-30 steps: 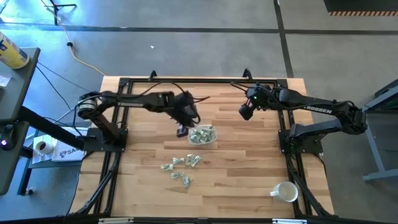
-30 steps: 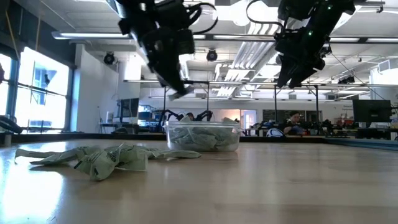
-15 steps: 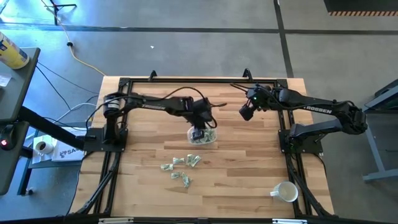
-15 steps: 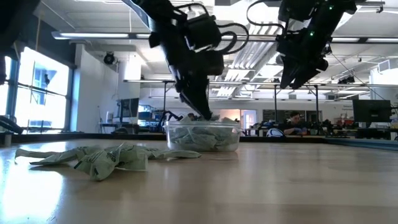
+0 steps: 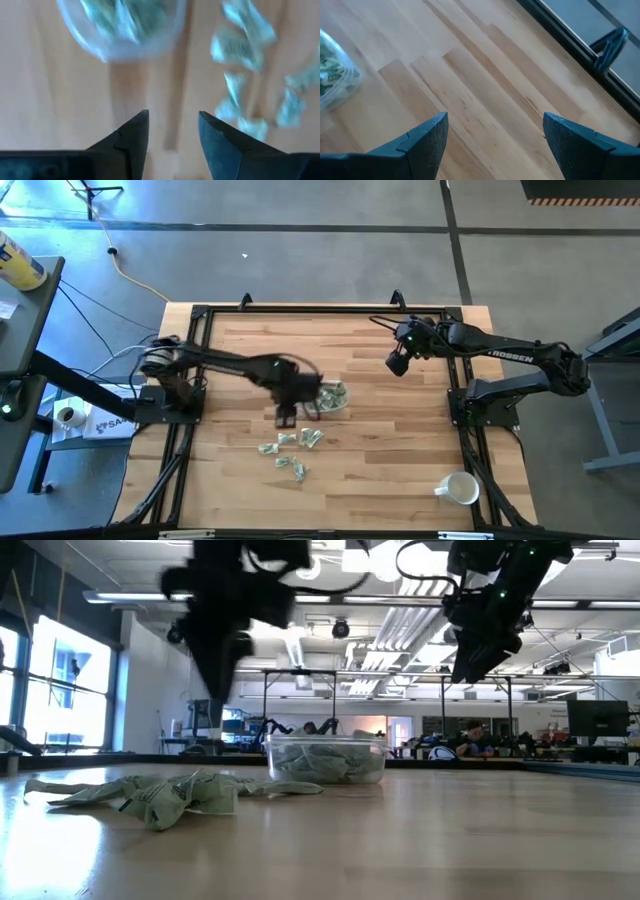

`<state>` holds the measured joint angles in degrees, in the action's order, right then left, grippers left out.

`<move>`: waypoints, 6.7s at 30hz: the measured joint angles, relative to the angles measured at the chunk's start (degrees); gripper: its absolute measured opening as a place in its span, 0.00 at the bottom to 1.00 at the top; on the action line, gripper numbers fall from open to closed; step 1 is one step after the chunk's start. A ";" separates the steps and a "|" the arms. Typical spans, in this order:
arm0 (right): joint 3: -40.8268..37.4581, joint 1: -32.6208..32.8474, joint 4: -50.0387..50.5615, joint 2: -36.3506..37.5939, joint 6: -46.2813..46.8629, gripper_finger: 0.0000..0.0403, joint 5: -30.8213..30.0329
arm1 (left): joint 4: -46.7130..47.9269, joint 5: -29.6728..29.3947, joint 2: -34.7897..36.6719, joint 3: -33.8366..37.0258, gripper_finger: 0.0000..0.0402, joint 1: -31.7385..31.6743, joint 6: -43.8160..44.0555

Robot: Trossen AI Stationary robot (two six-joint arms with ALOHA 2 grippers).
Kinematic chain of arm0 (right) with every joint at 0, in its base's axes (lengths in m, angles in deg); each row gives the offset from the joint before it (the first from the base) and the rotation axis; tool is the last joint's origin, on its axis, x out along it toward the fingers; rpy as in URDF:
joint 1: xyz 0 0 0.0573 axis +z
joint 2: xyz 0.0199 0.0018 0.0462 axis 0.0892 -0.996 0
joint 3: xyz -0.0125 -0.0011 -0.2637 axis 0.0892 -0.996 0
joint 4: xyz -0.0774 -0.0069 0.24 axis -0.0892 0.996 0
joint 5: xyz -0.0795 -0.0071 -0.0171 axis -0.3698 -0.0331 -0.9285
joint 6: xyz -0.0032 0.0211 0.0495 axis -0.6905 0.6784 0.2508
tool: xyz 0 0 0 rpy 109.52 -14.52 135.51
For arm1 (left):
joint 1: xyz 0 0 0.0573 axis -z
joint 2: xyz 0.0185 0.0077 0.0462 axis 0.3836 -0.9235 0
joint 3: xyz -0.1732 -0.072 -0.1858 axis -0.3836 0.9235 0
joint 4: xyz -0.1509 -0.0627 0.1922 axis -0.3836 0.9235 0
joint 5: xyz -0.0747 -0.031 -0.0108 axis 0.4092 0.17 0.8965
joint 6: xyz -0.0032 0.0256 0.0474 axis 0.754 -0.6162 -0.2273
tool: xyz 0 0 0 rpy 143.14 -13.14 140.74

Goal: Pick and place Stevia / Truvia into bins
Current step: Put the stevia packet into the transparent container

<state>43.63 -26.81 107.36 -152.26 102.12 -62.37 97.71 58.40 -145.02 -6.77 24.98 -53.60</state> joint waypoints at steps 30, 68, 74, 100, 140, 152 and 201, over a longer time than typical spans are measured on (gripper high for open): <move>-0.06 0.81 -2.84 0.02 -7.84 0.78 3.01 | -30.25 1.48 15.77 33.58 0.55 21.00 18.35; -0.05 -2.30 0.13 0.02 -4.76 0.78 -1.12 | -31.09 -10.06 12.47 26.53 0.05 -0.31 -1.75; -0.04 -2.27 0.13 0.01 -4.10 0.78 -1.21 | -36.78 -4.72 12.55 20.13 0.06 -8.29 -10.31; -0.06 -2.19 0.43 0.00 -3.89 0.78 -1.61 | -16.71 2.19 2.05 3.62 0.45 -7.26 -7.47; -0.06 -2.14 -1.21 0.01 -7.80 0.78 -0.16 | -29.54 -0.28 -1.91 21.06 0.14 8.06 3.01; -0.06 -2.14 -1.46 0.00 -7.53 0.78 -1.41 | -27.63 0.65 5.98 11.93 0.05 -5.84 -8.48; -0.06 -2.16 -1.17 0.01 -9.28 0.78 1.34 | -40.68 1.84 6.43 26.91 0.61 21.34 16.54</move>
<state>43.57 -28.98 106.19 -152.25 92.84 -61.04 57.03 60.24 -138.59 20.14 46.32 -37.07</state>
